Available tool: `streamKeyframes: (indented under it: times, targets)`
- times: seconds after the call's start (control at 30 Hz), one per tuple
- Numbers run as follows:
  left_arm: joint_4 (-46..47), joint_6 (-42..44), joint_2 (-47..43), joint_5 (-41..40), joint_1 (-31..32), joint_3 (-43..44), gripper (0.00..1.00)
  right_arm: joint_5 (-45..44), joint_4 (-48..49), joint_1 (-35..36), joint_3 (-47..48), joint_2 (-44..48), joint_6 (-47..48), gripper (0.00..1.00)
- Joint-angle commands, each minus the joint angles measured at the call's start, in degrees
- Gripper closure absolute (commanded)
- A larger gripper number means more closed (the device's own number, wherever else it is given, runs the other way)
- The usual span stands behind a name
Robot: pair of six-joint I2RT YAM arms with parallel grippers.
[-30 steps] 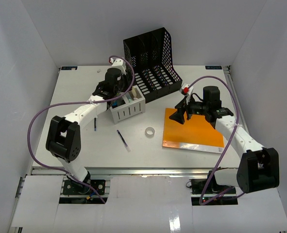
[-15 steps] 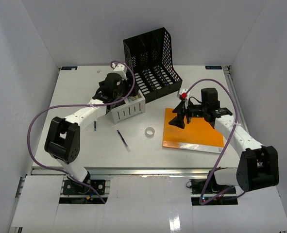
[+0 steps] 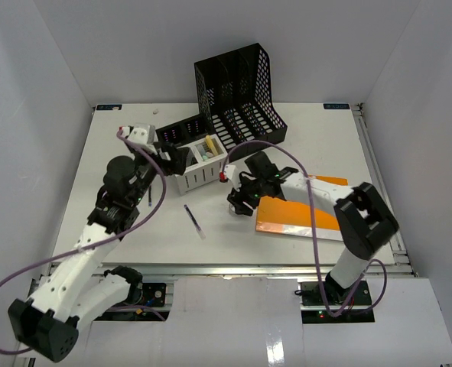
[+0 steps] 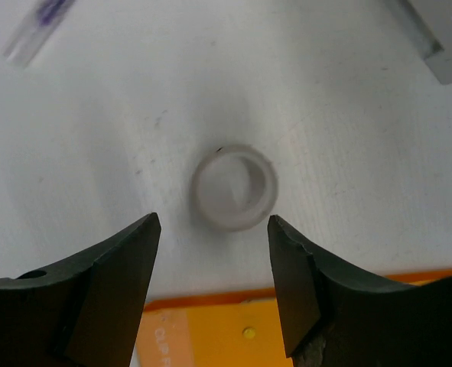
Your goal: Organize the desk
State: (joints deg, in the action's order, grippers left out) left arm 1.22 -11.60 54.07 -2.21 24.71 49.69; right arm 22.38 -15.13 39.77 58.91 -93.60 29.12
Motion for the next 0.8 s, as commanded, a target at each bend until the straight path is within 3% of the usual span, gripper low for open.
streamKeyframes:
  times: [0.0, 0.3, 0.57, 0.7, 0.77]
  targets:
    - [-9.8, 7.5, -10.9, -7.2, -0.5, -8.2, 0.02, -12.0, -4.1, 0.9, 12.3, -10.6, -8.1, 0.42]
    - [-10.5, 5.6, -21.5, -10.9, -0.5, -16.7, 0.02, -14.8, -4.7, 1.4, 13.7, -15.4, -9.4, 0.49]
    - [-11.4, 4.9, -23.9, -13.4, -0.5, -17.1, 0.02, -12.2, -5.0, 2.1, 10.2, -15.9, -8.1, 0.9]
    - [-11.6, 4.5, -23.5, -13.2, -0.5, -17.1, 0.02, -7.4, -8.9, 2.1, 10.8, -12.1, -4.8, 0.92]
    - [-11.8, 4.5, -23.5, -13.3, -0.5, -16.9, 0.02, -2.3, -12.9, 2.1, 13.9, -9.1, 1.5, 0.92]
